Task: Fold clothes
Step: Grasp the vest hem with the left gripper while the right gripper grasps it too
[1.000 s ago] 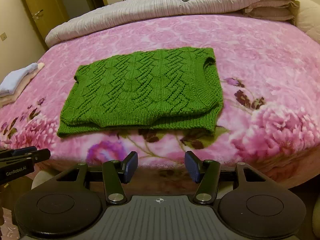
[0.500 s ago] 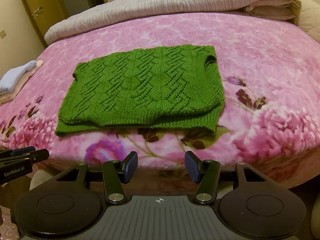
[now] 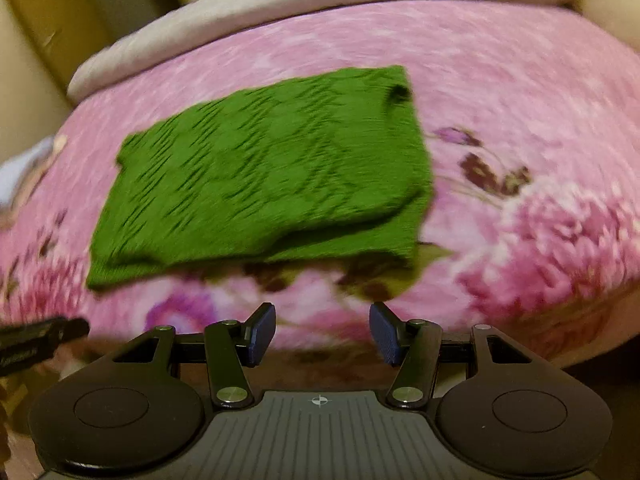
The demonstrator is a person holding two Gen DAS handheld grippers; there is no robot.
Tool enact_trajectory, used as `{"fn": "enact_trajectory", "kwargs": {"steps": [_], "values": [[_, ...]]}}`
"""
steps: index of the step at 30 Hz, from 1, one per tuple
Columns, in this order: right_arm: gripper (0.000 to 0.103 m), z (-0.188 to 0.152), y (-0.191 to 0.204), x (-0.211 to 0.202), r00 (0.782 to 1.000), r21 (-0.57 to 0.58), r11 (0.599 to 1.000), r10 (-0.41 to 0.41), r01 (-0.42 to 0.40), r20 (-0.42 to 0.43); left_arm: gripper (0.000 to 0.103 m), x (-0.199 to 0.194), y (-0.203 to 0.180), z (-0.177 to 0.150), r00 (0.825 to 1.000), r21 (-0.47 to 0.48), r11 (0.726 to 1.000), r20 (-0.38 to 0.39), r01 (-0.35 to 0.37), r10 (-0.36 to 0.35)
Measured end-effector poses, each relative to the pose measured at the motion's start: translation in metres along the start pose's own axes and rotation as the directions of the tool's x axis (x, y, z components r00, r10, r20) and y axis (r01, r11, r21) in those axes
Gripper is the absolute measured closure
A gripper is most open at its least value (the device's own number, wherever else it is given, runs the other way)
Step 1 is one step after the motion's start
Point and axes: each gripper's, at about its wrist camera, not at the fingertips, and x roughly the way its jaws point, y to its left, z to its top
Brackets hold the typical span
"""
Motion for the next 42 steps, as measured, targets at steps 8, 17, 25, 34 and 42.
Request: {"fn": "enact_trajectory", "kwargs": {"steps": [8,17,25,34,42], "values": [[0.047,0.014,-0.095,0.003,0.98,0.387,0.903,0.139,-0.185,0.142,0.078,0.016,0.008,0.033,0.992,-0.015,0.992,0.036,0.126,-0.125],[0.047,0.032,-0.113,0.035,0.966,0.471,0.844,0.204,-0.255,0.158,0.08,0.072,-0.013,0.066,0.989,0.069,0.986,-0.01,0.149,-0.148],[0.048,0.041,-0.125,0.052,0.939,0.47,0.814,0.27,-0.341,0.213,0.081,0.078,-0.004,0.082,0.986,0.035,0.986,-0.026,0.166,-0.165],[0.058,0.04,-0.127,0.078,0.896,0.535,0.72,0.34,-0.443,0.284,0.086,0.092,0.005,0.084,0.987,0.025,0.987,-0.031,0.156,-0.155],[0.086,0.067,-0.099,0.076,0.977,0.46,0.863,0.168,-0.209,0.128,0.087,0.087,0.018,0.086,0.981,-0.05,0.98,-0.017,0.195,-0.196]]}}
